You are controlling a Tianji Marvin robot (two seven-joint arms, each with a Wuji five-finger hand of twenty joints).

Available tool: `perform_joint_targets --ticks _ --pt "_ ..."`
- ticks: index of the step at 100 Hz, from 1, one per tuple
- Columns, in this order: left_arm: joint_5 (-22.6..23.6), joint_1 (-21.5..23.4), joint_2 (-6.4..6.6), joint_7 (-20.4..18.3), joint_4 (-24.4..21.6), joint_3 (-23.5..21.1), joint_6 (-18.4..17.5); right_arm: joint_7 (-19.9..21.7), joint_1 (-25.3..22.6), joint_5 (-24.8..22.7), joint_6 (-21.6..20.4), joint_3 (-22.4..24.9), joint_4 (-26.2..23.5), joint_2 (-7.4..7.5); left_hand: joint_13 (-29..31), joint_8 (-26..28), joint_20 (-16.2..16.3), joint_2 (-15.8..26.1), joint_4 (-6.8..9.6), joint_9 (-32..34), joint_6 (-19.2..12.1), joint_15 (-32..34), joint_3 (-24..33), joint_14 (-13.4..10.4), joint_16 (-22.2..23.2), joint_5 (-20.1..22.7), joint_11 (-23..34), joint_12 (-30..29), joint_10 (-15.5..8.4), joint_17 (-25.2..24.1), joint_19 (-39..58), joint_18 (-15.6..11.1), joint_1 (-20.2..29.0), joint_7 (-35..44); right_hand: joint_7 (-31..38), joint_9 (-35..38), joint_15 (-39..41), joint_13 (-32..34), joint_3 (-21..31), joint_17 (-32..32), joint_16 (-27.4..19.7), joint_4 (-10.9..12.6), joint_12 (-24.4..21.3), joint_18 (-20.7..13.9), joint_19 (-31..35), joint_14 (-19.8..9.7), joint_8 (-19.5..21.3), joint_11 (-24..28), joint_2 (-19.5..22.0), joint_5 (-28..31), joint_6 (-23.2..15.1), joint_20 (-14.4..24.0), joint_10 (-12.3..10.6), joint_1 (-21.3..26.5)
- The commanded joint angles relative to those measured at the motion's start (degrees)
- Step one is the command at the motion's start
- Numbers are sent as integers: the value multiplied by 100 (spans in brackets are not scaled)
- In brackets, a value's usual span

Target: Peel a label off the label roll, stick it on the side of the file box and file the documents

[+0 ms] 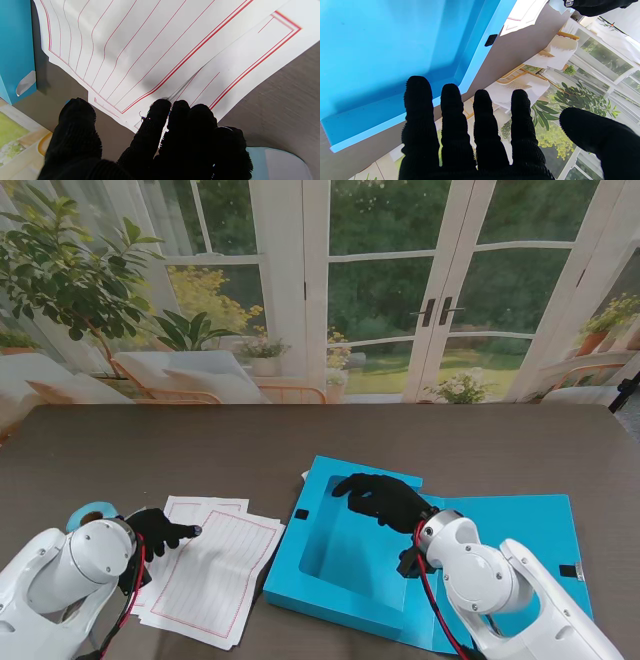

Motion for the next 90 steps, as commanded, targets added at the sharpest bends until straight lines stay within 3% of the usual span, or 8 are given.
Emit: perform_joint_targets --ticks 1,26,90 --pt "-123 -60 -6 -68 27 11 43 101 -63 12 13 10 -50 2 -104 10 3 171 197 -92 68 164 -129 96 44 8 55 110 10 -36 169 -425 5 -43 94 -41 65 69 -81 -2545 73 114 -12 -26 -87 -22 -82 82 -64 -94 -31 86 -33 117" --pt "-259 -73 -23 -1 9 30 49 100 -116 52 40 78 -63 0 -89 33 -10 170 202 -68 -8 162 -111 118 40 114 74 103 15 -52 165 -400 49 22 106 -29 78 87 -89 -2537 76 159 -13 -17 -86 -3 -91 83 -85 -73 -17 101 -12 174" --pt "-392 -196 52 -282 37 200 96 96 -233 286 115 120 -131 -16 -116 81 -21 233 206 -82 -44 125 -117 143 34 154 36 72 29 -135 94 -400 107 56 112 -36 79 78 -112 -2551 73 229 -15 -17 -106 11 -108 87 -100 -50 8 119 5 249"
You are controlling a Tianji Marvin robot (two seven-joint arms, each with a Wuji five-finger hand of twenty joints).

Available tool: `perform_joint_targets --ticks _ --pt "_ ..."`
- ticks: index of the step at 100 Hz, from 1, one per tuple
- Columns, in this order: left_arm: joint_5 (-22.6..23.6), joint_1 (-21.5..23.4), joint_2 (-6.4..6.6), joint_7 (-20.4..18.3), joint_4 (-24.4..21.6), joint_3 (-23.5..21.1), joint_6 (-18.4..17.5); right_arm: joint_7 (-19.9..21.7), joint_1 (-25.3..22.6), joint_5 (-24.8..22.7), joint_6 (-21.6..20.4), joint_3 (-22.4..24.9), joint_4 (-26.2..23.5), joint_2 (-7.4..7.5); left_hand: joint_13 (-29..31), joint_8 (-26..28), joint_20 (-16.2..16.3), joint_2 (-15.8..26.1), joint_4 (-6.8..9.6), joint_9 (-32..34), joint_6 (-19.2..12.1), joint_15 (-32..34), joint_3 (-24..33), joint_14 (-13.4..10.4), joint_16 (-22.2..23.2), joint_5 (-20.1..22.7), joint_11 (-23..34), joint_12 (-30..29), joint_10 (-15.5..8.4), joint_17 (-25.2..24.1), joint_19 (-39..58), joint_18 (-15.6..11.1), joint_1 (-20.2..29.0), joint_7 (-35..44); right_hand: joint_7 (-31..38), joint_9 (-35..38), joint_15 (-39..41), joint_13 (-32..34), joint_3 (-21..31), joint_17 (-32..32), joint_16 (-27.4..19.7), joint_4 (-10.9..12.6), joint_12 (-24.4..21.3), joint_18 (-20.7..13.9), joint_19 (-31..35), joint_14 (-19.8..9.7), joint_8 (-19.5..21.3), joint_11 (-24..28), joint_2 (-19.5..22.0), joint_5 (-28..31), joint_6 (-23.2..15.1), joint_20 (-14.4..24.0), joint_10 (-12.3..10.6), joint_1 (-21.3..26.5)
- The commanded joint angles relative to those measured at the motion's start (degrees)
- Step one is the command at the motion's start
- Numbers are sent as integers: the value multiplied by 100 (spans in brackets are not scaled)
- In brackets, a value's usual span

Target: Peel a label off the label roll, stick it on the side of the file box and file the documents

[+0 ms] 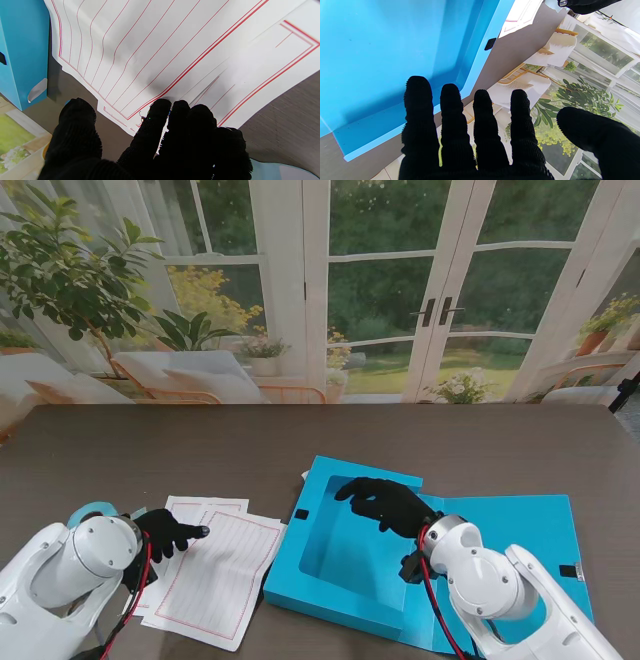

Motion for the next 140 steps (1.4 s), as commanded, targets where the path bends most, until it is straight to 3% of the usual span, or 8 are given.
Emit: perform_joint_targets --ticks 1,38,65,87,140 --pt "-70 -46 -11 -137 -1 41 4 76 -61 20 23 2 -48 -16 -36 34 -14 233 206 -76 -46 124 -117 148 40 125 36 70 31 -8 94 -390 106 56 95 -37 75 75 -121 -2548 73 170 -15 -18 -100 -12 -99 87 -106 -56 -40 110 6 108" --pt "-141 -125 -38 -76 -6 96 -113 99 -106 68 47 33 -75 -13 -60 60 -49 221 205 -64 -257 21 -119 173 3 125 -49 1 40 -48 17 -370 137 74 100 -39 77 84 -128 -2556 73 193 -16 -20 -112 -1 -102 89 -109 -47 -28 115 11 131" --pt "231 -120 -46 9 -9 78 5 127 -131 80 60 52 -86 -7 237 60 -129 185 207 137 -53 121 -126 98 -16 -36 61 6 -27 261 143 -305 95 14 98 -38 78 83 -131 -2556 74 203 -16 -16 -116 5 -104 91 -110 -59 -18 120 10 138" --pt "363 -225 41 -258 26 217 233 155 -145 79 71 67 -101 0 396 129 -265 240 215 252 194 224 -119 37 -46 80 182 37 -62 437 259 -281 31 138 104 -36 84 90 -137 -2553 75 206 -16 -20 -117 2 -104 94 -95 -48 -18 125 15 137" --pt "534 -379 195 -684 24 451 601 189 -166 112 101 90 -114 5 320 154 -384 359 224 160 261 210 -127 11 -81 36 176 33 -57 341 258 -334 -34 120 109 -40 87 87 -140 -2561 76 217 -17 -21 -125 9 -104 97 -97 -31 -7 132 28 155"
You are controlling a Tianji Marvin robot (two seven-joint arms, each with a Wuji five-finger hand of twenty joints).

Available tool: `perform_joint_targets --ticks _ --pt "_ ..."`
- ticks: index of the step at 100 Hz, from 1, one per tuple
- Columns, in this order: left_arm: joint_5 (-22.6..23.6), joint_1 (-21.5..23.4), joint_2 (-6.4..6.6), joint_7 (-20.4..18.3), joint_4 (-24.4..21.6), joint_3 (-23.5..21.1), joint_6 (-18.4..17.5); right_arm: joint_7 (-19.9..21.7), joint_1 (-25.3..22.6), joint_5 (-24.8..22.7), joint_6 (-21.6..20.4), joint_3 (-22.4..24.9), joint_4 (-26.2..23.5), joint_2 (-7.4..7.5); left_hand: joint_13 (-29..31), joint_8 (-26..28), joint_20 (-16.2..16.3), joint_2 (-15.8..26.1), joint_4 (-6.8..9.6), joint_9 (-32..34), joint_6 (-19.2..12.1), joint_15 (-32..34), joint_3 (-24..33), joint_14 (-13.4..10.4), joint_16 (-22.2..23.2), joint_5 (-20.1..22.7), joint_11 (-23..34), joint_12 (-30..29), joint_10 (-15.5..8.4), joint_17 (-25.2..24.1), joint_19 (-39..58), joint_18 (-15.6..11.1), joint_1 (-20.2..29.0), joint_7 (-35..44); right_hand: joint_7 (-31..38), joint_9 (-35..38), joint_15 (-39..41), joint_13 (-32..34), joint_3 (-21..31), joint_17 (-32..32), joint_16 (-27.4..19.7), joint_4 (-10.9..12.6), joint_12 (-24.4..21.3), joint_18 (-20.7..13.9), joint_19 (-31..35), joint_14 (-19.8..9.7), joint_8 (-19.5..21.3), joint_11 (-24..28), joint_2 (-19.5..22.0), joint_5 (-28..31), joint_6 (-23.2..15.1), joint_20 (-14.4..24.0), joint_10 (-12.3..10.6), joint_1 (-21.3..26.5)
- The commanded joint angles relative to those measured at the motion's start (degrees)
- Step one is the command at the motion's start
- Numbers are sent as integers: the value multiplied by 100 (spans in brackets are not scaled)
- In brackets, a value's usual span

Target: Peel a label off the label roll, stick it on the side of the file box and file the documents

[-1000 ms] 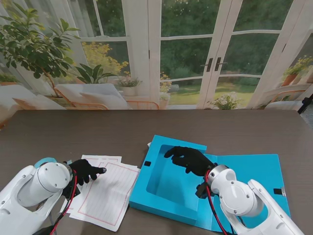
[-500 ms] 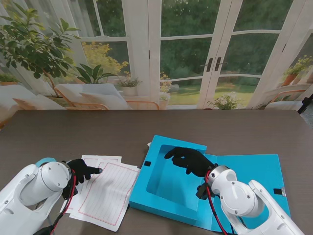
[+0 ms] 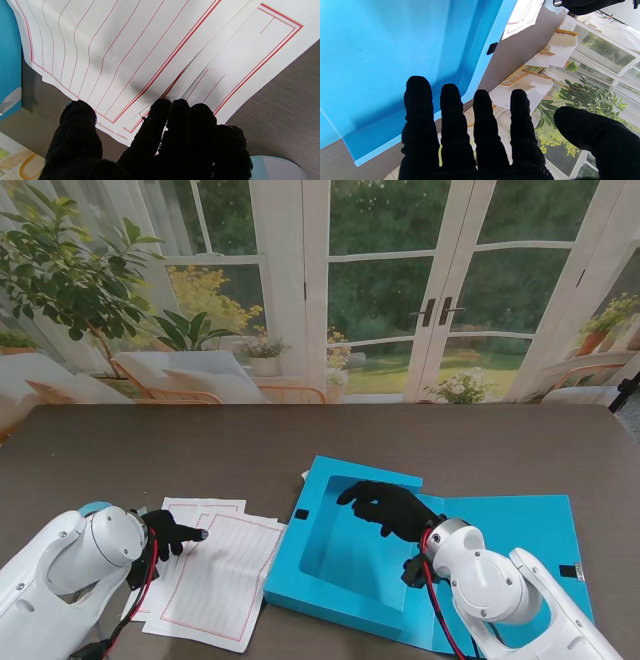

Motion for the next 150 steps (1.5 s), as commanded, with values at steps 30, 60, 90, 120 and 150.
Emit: perform_joint_targets --ticks 30,60,90,120,150 --pt "-283 -30 106 -249 -72 109 277 100 -73 45 39 8 -60 -3 -180 126 -120 312 217 -189 0 72 -151 42 -77 204 22 9 -1 -169 115 -431 -99 187 62 -45 91 91 -137 -2562 78 164 -18 -21 -94 6 -56 96 -89 -25 -5 131 38 17" --pt "-719 -31 138 -195 -67 131 472 121 -85 55 55 11 -67 2 -588 564 -80 420 205 -475 -237 -363 -168 154 -123 676 -332 -215 95 -707 -245 -493 -155 768 64 -54 89 81 -141 -2562 75 171 -19 -22 -97 6 -56 99 -87 -21 8 132 44 26" --pt "-1529 253 -117 563 -246 -320 498 143 -91 83 91 5 -80 4 -724 685 28 353 216 -536 -68 -453 -113 266 -100 611 -401 -275 147 -915 -342 -469 83 874 68 -71 87 71 -141 -2565 73 184 -20 -30 -101 15 -54 105 -85 -17 17 132 53 55" --pt "-2007 307 -277 857 -147 -487 240 152 -100 148 149 11 -89 0 -677 1168 100 -733 40 -468 -248 -408 1689 38 -130 -53 -249 -316 -118 -929 -410 -565 -115 2200 69 -90 87 50 -146 -2577 72 206 -21 -36 -106 13 -54 113 -82 -17 35 134 75 88" --pt "-1550 329 -341 1058 -52 -359 -81 135 -104 191 181 11 -78 -8 133 1857 -317 -1992 -456 312 -550 -45 3235 -275 -312 -1019 514 -135 -638 -231 -91 -372 189 6125 75 -101 87 34 -148 -2578 69 243 -22 -36 -108 24 -52 125 -85 0 58 139 82 146"
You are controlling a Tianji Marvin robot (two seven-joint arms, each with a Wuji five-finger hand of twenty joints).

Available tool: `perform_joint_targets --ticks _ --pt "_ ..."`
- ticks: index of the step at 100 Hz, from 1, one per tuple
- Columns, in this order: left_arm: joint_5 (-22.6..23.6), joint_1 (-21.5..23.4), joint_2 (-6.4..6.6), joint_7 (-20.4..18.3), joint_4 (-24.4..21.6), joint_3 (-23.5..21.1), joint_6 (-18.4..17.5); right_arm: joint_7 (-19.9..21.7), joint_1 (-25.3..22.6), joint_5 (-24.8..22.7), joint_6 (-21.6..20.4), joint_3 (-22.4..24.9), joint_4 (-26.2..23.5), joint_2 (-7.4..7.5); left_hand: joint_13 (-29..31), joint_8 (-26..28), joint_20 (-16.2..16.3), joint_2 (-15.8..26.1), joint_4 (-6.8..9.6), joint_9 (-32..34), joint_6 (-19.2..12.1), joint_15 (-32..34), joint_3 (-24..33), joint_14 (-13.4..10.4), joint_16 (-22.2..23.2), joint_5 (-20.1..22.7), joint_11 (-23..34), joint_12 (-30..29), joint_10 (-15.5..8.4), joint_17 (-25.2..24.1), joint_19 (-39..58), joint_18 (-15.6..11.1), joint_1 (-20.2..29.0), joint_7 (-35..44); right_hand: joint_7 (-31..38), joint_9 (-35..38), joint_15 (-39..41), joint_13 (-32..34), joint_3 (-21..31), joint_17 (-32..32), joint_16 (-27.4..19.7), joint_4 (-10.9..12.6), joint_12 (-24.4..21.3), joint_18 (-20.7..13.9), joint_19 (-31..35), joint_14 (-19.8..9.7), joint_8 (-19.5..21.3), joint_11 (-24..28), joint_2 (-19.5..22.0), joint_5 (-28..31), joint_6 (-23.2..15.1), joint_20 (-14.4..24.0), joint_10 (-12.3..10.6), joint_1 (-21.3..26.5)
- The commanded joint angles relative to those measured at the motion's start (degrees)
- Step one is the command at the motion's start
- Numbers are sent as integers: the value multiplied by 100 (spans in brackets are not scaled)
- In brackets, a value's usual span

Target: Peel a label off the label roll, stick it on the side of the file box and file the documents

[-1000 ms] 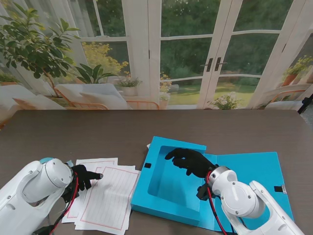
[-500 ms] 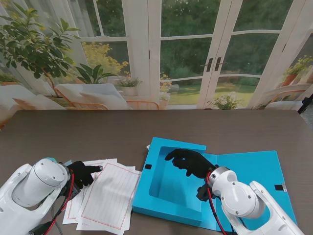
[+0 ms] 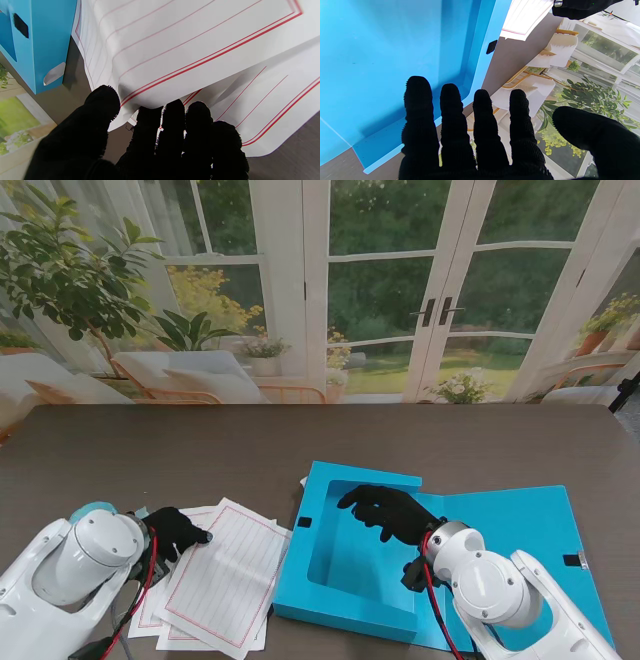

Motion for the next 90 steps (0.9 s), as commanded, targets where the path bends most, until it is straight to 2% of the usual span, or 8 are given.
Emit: perform_joint_targets --ticks 1,15,27,35,64,67,81,90 --pt "-13 57 -108 143 25 1 -56 76 -43 10 17 -6 -25 -16 341 7 -147 -329 -219 398 -168 312 93 10 -114 36 236 99 -168 241 308 -21 193 730 75 -102 64 33 -150 -2577 68 182 -22 -37 -74 21 -50 68 -84 2 -28 124 76 71" --pt "-222 137 -260 605 65 -35 -135 78 -47 42 35 -1 -23 -18 839 -54 -405 -573 -291 1053 -262 337 444 59 -242 590 263 38 -328 654 486 238 176 1171 79 -108 60 20 -151 -2585 66 200 -23 -41 -81 26 -49 70 -81 8 -19 124 76 98" --pt "-313 201 -331 796 112 -61 -298 81 -48 48 47 3 -18 -18 1245 -189 -732 -693 -365 1593 -292 228 642 -10 -414 879 -36 -153 -497 992 648 404 137 1127 79 -104 61 17 -159 -2586 65 215 -22 -40 -83 24 -49 79 -71 17 -15 126 77 116" --pt "-521 228 -398 968 143 -86 -331 82 -50 78 67 8 -19 -21 1477 -264 -947 -786 -395 1890 -235 89 808 50 -531 1024 -296 -287 -496 1173 762 576 103 1079 85 -108 58 9 -157 -2585 63 225 -23 -44 -84 32 -47 80 -73 32 -9 127 86 133" --pt "-926 244 -469 1090 186 -140 -259 74 -58 134 113 17 -19 -28 2393 -171 -1536 -754 -328 2659 271 -479 1103 -76 -1016 905 -1083 -988 -452 1724 1031 1040 215 1253 91 -116 62 -1 -170 -2591 61 261 -25 -46 -89 48 -44 88 -61 61 19 134 100 173" --pt "-947 249 -475 1105 183 -148 -265 75 -58 140 118 18 -20 -28 2479 -173 -1585 -782 -322 2726 298 -506 1150 -129 -1042 899 -1100 -1009 -545 1787 1075 1037 219 1271 92 -121 63 1 -171 -2595 61 265 -27 -49 -92 40 -44 86 -62 66 17 134 104 179" --pt "-1009 294 -489 1126 159 -223 -348 69 -54 158 121 17 -11 -31 2816 -163 -1750 -931 -284 2935 516 -566 1381 -286 -1097 802 -1122 -1027 -612 1994 1283 1002 327 1385 91 -121 64 -1 -184 -2592 60 276 -28 -42 -93 42 -45 90 -47 76 23 138 107 178" --pt "-1165 358 -529 1204 124 -323 -464 62 -53 181 132 17 -8 -35 2913 -190 -1952 -1062 -288 2998 657 -574 1488 -326 -1057 729 -1090 -654 -638 2089 1341 1029 445 1476 93 -122 63 -8 -186 -2596 58 282 -29 -43 -97 50 -44 92 -44 85 36 139 111 187"
